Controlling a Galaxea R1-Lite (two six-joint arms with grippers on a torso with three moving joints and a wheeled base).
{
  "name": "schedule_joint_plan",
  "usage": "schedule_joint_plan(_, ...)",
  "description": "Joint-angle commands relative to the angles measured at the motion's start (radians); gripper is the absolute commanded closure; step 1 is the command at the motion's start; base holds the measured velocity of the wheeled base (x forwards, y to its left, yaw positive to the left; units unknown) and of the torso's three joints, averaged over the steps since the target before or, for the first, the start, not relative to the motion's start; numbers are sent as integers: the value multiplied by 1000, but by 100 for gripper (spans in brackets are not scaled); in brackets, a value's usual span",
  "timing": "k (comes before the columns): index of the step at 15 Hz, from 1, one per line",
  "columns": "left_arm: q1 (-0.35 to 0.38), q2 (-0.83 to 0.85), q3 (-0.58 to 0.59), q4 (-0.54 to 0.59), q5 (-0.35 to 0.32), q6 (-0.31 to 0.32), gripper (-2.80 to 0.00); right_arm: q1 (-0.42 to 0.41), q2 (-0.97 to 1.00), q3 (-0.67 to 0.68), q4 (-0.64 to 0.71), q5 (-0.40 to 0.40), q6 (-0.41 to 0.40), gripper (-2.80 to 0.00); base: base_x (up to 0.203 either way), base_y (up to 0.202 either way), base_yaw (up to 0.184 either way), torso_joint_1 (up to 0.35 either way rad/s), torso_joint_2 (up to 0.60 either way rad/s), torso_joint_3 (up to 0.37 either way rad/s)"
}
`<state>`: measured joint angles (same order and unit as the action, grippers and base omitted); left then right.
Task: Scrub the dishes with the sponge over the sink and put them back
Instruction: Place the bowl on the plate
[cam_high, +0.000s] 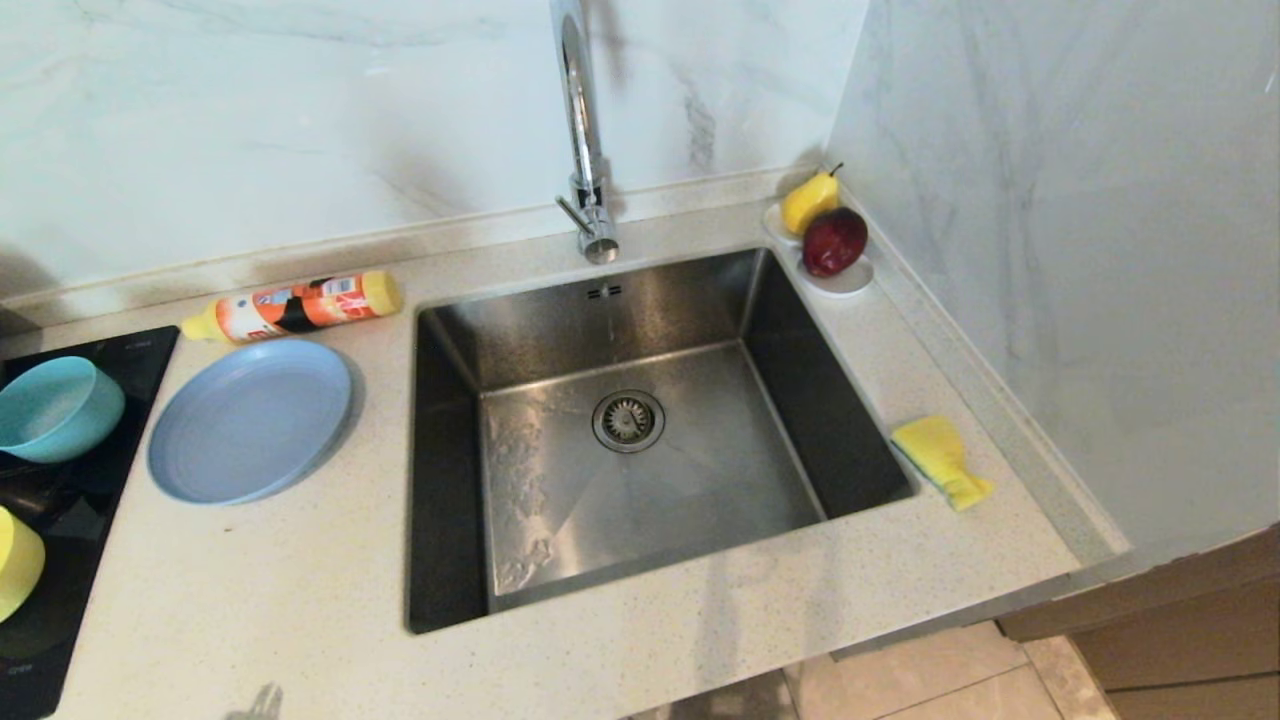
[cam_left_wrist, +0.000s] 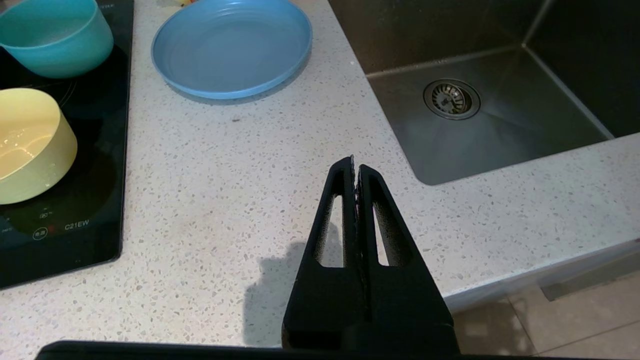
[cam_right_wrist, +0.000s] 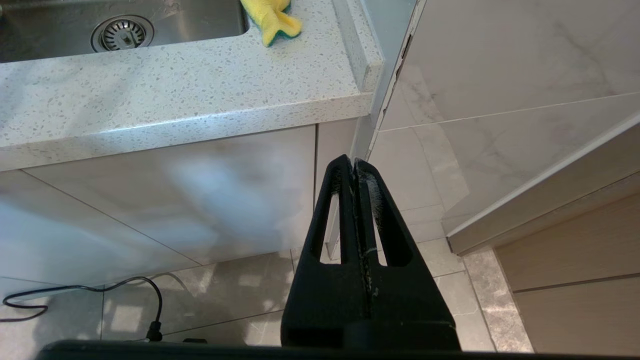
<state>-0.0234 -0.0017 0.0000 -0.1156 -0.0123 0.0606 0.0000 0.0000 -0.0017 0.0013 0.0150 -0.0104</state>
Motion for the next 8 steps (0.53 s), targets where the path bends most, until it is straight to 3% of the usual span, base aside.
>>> schedule_joint_plan(1, 0, 0, 40, -1, 0, 1, 0, 0, 2, 0, 0, 0, 0, 0, 0, 0, 0, 0, 0, 0)
schedule_joint_plan(3, 0, 2, 40, 1, -3, 41, 0, 0, 2, 0, 0, 0, 0, 0, 0, 0, 0, 0, 0, 0)
schedule_joint_plan(6, 0, 0, 40, -2, 2, -19, 0, 0, 2, 0, 0, 0, 0, 0, 0, 0, 0, 0, 0, 0)
schedule_joint_plan(8, 0, 0, 40, -2, 3, -23, 0, 0, 2, 0, 0, 0, 0, 0, 0, 0, 0, 0, 0, 0)
